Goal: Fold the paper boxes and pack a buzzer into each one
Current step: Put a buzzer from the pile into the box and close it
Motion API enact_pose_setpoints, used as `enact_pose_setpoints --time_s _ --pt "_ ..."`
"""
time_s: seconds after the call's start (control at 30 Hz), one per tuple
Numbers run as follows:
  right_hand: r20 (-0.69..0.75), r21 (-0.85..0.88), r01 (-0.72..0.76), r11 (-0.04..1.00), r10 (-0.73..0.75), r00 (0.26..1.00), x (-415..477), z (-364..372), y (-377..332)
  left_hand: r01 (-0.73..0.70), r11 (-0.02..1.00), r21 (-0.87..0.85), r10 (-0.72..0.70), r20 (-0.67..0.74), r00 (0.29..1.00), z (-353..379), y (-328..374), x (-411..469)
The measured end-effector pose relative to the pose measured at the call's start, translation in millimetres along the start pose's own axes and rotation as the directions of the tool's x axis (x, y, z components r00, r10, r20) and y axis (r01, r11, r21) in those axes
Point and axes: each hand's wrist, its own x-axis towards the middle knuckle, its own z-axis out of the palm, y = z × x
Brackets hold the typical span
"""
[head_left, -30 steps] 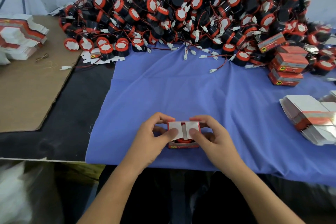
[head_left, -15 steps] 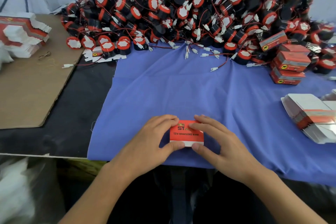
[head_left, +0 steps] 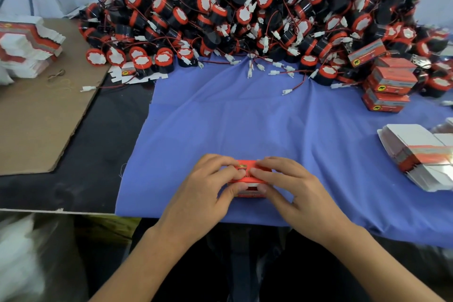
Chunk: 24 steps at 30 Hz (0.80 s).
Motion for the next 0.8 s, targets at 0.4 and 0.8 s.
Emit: enact_pose_setpoints --time_s 0.4,0.8 --pt "-0.076 -0.13 -0.008 0.991 -0.002 0.997 -22 22 -8 -0.13 0.945 0.302 0.139 -0.008 0.99 13 0 -31" --pt "0.049 -0.238 0.022 0.971 -0.011 0.999 -36 26 -10 -0.016 0.978 0.207 0.023 -0.033 0.999 24 11 -51"
